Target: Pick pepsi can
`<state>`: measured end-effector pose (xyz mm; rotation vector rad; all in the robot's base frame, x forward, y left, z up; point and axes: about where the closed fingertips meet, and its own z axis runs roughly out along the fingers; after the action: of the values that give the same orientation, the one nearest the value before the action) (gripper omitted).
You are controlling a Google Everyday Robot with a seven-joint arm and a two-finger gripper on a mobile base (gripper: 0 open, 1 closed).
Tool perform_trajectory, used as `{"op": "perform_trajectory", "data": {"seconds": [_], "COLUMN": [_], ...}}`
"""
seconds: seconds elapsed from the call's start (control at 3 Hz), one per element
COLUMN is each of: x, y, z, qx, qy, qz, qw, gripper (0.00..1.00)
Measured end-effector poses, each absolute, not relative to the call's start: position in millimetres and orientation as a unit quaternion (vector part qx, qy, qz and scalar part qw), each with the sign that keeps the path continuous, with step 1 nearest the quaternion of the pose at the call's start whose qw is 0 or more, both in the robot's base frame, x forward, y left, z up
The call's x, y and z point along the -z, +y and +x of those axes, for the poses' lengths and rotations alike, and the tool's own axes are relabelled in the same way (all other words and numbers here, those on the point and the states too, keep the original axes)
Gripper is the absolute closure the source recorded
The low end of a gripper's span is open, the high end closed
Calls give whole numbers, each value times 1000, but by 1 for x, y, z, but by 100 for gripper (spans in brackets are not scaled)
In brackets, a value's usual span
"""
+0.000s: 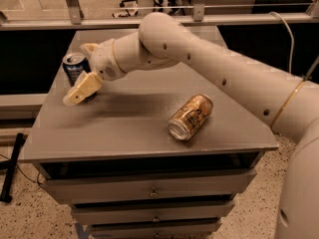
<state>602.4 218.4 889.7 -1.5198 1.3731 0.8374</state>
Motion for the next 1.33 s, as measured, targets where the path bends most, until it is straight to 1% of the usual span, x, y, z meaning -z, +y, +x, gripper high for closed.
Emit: {"op": "perform_trajectory", "data": {"seconds": [0.33,0.67,1.0,1.33], "x": [-876,-871,-876,-901], "y": [230,233,226,203], "z": [608,612,618,634], "qx": [-362,-374,-377,-370], "qy": [563,569,571,566], "qz": [-596,-584,-572,-561], "qw": [444,443,451,478], "gripper": [18,40,64,87]}}
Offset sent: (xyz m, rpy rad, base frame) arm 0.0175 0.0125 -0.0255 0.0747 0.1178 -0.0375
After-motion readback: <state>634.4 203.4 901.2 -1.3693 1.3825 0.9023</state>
